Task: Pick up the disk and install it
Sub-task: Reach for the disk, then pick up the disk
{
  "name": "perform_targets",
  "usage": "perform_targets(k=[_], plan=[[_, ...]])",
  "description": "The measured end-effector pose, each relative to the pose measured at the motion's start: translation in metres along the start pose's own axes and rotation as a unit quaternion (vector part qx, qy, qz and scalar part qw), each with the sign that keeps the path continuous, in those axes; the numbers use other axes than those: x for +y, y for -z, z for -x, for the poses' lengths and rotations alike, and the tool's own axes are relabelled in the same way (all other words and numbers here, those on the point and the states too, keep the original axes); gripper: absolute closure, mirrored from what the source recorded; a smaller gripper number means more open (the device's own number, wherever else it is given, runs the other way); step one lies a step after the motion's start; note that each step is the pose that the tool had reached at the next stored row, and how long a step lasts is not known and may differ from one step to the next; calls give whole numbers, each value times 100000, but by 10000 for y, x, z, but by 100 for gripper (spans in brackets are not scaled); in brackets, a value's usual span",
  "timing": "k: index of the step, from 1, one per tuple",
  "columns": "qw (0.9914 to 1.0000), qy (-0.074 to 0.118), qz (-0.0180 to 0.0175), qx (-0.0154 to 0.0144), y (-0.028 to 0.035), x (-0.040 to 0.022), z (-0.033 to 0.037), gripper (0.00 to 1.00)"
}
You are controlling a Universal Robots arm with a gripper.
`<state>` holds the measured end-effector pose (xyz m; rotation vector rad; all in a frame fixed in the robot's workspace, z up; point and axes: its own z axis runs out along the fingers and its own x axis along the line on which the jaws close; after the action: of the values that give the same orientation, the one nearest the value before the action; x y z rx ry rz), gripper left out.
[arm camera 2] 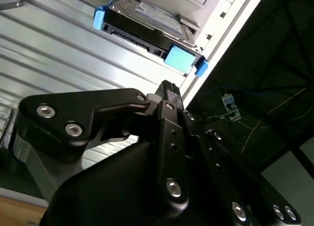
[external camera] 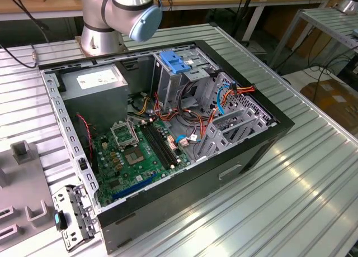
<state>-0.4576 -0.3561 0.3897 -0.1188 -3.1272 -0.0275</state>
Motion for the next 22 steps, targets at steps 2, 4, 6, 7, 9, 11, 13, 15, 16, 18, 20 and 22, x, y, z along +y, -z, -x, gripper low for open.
perform_targets(k=[2,4,6,7,9,11,13,15,16,18,20,22], plan=[[100000,-11,-6,21,1,-63,-22,89],[100000,-3,-3,19,1,-130,-19,89],[100000,-7,-6,28,2,-208,-16,89],[100000,-9,-9,31,3,-235,-15,89],[100000,-6,-4,24,1,-267,-14,89],[100000,-6,-3,24,2,-274,-14,89],[100000,-6,-6,25,2,-283,-13,89],[100000,-6,-4,24,2,-284,-13,89],[100000,-4,-6,25,2,-285,-13,89],[100000,-6,-5,23,2,-287,-13,89],[100000,-5,-4,24,2,-289,-12,89],[100000,-5,-5,25,2,-290,-12,89]])
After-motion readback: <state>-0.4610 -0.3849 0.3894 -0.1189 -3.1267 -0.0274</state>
